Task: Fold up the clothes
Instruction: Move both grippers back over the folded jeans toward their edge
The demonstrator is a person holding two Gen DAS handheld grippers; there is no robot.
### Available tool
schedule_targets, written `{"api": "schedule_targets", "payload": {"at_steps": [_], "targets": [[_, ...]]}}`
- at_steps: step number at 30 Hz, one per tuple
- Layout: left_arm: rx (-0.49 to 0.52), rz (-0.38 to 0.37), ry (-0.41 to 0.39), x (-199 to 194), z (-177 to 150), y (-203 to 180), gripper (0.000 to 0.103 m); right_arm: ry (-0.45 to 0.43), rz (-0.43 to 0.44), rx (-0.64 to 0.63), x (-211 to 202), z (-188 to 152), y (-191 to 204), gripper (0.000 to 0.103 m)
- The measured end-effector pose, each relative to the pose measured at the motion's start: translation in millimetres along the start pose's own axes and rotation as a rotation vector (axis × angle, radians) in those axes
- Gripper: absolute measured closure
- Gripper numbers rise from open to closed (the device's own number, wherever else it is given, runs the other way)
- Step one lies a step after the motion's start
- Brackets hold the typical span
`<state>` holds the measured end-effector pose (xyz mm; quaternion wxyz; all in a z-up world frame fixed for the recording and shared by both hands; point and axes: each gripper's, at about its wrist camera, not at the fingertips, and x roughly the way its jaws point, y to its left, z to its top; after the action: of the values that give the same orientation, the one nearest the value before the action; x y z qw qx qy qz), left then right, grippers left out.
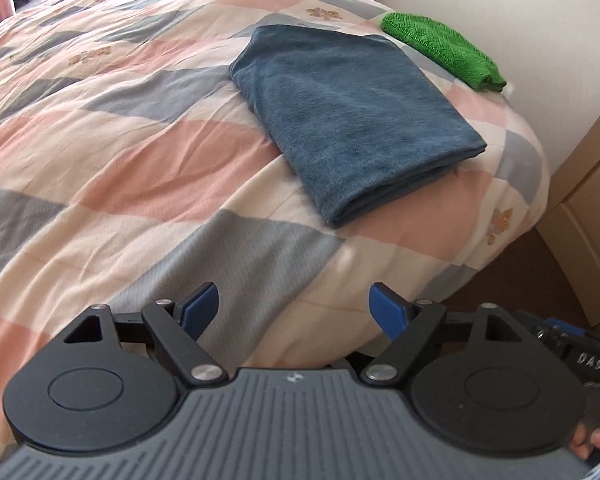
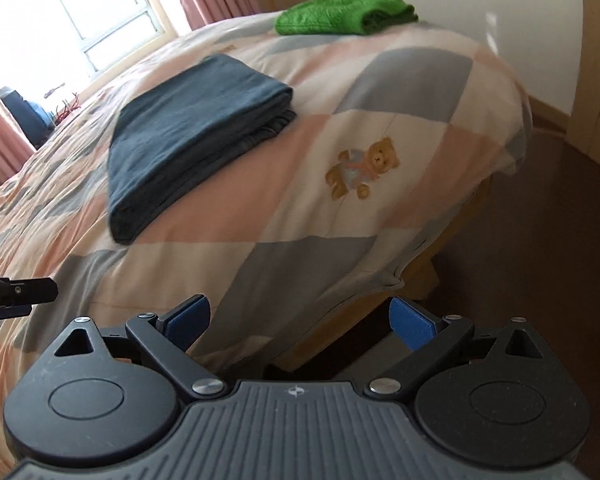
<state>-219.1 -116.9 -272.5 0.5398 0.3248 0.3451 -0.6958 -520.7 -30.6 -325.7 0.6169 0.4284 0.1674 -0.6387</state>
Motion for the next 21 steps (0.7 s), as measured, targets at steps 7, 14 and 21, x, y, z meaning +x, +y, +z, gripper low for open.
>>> {"api": "schedule_targets", "payload": {"at_steps": [7,14,21], "targets": [[0.07,0.02,-0.02,5.0,7.5,-16.7,0.022,-0.036,0.028,-0.028,0.5,19.9,11.5,0.004],[0.087,0.0,-0.016,7.5,8.1,-16.1,0.02,-0.041,0.041,-0.054,-1.2,22.9,32.1,0.004],[0.075,-0.027,-0.004,12.0,9.6,-6.4,0.019,-0.028,0.031,-0.086,2.0,24.1,48.2,0.004]]}}
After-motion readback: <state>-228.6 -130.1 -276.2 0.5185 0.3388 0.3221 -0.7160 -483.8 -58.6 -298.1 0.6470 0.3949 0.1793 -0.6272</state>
